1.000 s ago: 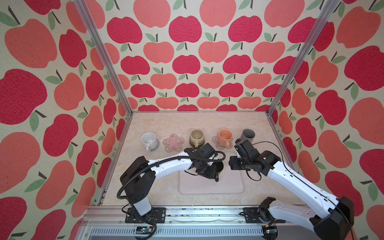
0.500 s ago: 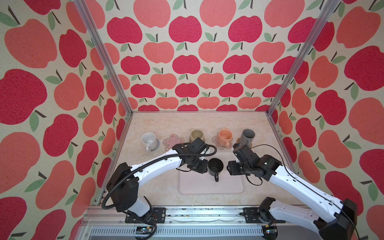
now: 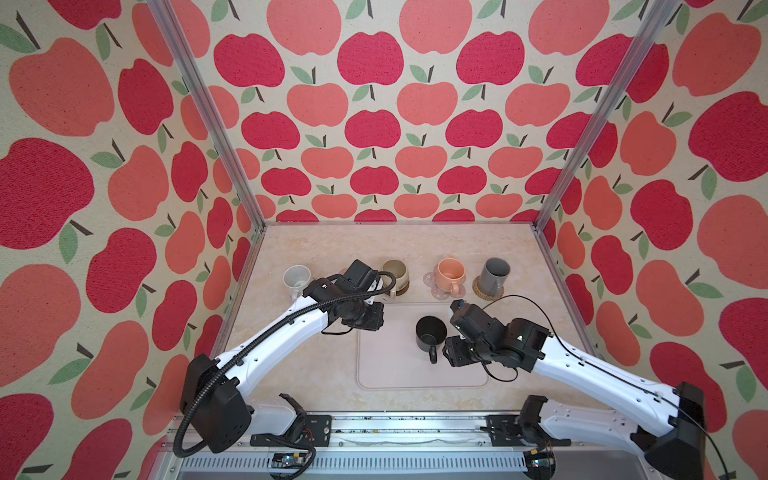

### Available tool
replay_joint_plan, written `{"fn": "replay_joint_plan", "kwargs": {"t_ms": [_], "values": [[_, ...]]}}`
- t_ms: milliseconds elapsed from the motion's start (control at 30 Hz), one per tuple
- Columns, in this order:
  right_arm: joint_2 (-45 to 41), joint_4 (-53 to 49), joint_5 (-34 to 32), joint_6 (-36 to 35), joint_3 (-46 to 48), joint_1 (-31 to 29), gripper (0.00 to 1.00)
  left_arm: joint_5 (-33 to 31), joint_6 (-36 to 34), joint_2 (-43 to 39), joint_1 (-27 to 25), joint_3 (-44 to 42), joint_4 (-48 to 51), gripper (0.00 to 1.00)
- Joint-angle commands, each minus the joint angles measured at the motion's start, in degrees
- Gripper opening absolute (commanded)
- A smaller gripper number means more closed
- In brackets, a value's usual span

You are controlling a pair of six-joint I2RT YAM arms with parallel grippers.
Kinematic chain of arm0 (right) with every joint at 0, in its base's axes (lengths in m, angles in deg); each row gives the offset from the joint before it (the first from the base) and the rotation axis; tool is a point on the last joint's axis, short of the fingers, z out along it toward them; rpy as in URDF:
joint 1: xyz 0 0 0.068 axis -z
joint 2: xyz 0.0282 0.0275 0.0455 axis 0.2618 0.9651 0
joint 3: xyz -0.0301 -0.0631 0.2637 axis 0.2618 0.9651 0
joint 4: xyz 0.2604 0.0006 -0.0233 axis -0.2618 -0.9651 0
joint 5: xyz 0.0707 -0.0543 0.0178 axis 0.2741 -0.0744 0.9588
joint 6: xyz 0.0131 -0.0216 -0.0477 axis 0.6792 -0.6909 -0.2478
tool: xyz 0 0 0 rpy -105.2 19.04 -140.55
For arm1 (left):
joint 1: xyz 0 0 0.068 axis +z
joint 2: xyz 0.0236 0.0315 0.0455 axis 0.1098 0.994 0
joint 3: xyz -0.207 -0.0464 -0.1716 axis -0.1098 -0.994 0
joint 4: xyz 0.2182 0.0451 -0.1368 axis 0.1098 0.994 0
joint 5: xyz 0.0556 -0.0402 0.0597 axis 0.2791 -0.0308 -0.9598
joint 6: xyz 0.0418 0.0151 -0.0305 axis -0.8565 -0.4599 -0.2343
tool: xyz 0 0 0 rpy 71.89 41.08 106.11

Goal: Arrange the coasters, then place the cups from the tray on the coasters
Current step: 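Lower the open right gripper into the black mug's opening while the left gripper withdraws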

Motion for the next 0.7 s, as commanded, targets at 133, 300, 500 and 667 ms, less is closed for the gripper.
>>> {"fn": "replay_joint_plan", "kwargs": {"t_ms": [133, 300, 500, 667], "values": [[6.4, 0.5, -1.2, 1.3, -2.2, -2.7, 0.54, -2.6, 1.3, -4.8, 3.7, -2.7, 2.9, 0.24], [8.6, 0.7, -1.6, 1.7, -2.8, -2.9, 0.54, -2.1, 0.5, -8.2, 7.1, -3.6, 4.0, 0.25], [10.7, 3.0, -1.4, 1.9, -3.1, -2.9, 0.54, -1.1, 0.4, -9.6, 9.2, -4.7, 4.3, 0.25], [13.7, 3.6, -0.8, 1.4, -4.2, -3.0, 0.51, -1.2, 0.7, -10.3, 9.4, -5.3, 4.4, 0.25]]}}
